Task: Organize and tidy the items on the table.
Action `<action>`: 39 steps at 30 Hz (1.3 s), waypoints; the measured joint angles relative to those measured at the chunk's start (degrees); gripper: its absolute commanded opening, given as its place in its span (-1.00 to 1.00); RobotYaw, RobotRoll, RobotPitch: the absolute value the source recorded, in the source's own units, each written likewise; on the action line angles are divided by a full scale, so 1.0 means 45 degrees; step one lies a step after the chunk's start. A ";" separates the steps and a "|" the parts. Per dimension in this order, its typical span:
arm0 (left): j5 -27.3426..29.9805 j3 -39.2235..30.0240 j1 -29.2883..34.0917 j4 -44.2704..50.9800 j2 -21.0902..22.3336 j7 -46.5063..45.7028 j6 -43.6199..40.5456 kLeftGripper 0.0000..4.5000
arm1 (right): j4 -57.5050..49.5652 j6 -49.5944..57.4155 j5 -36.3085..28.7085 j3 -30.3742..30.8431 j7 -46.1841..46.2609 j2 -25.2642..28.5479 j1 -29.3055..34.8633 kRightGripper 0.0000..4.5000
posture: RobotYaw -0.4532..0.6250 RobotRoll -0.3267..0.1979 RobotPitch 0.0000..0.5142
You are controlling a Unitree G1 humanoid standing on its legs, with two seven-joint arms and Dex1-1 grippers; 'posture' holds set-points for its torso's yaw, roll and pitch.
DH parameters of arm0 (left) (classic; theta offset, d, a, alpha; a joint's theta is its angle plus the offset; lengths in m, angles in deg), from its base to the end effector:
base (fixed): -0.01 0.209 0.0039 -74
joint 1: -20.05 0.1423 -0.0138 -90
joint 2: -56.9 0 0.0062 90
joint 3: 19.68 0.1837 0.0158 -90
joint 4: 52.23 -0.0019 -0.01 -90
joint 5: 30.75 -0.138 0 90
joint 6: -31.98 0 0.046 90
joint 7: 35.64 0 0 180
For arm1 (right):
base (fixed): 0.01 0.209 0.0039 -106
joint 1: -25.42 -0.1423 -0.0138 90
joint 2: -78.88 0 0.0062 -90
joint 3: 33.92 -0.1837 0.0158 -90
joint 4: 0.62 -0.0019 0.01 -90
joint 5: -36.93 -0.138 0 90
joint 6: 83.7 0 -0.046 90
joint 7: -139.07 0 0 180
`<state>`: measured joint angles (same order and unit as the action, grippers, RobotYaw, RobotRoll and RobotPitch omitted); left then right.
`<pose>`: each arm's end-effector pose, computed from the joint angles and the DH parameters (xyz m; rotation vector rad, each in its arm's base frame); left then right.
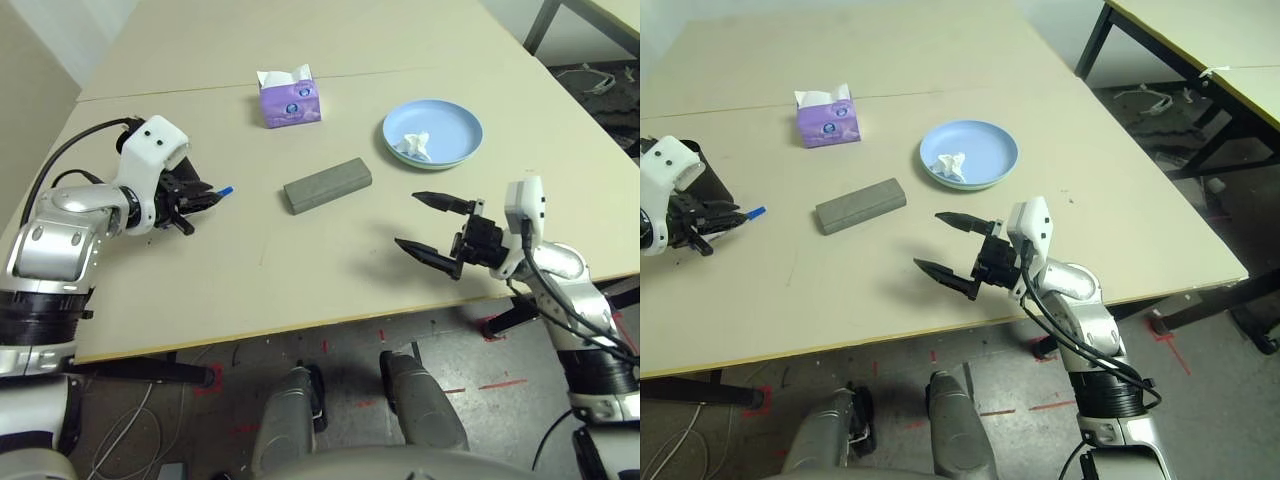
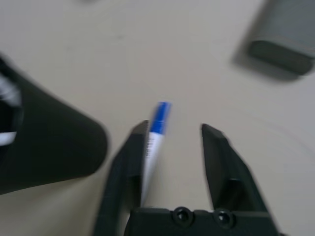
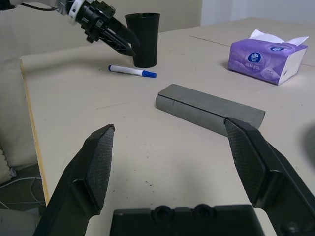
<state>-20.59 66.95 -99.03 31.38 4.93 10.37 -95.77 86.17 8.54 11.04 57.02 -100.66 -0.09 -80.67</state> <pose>0.2600 0.3120 0.2149 0.5045 0.4075 -0.3926 0.2502 -0.2108 0.1326 -0.1676 -0.2384 1.1494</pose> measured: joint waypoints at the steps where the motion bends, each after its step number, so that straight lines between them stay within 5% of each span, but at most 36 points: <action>1: -0.0109 0.0001 -0.0030 -0.0199 -0.0100 -0.0141 0.0105 0.46 | 0.0013 -0.0002 0.0006 0.0000 -0.0002 0.0000 0.0000 1.00 | -0.44 0.25 -0.27; 5: -0.0472 0.0002 -0.0222 -0.1079 -0.0361 -0.0798 0.0444 0.98 | 0.0023 -0.0015 0.0026 0.0005 0.0000 -0.0003 0.0001 1.00 | -0.44 0.25 -0.27; 18: -0.1062 0.0108 -0.0070 -0.2214 -0.1245 -0.1110 0.0929 0.98 | 0.0020 -0.0034 0.0057 0.0004 -0.0013 0.0027 0.0013 1.00 | -0.44 0.25 -0.30; 39: -0.1011 0.0112 0.0532 -0.1493 -0.1084 -0.0099 0.0421 0.98 | 0.0108 -0.0118 0.0221 0.0005 -0.0056 0.0018 -0.0097 1.00 | -0.43 0.25 -0.28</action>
<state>-25.14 67.45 -96.63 24.66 0.05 9.93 -93.87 86.66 8.01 12.03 57.05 -100.92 -0.01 -81.11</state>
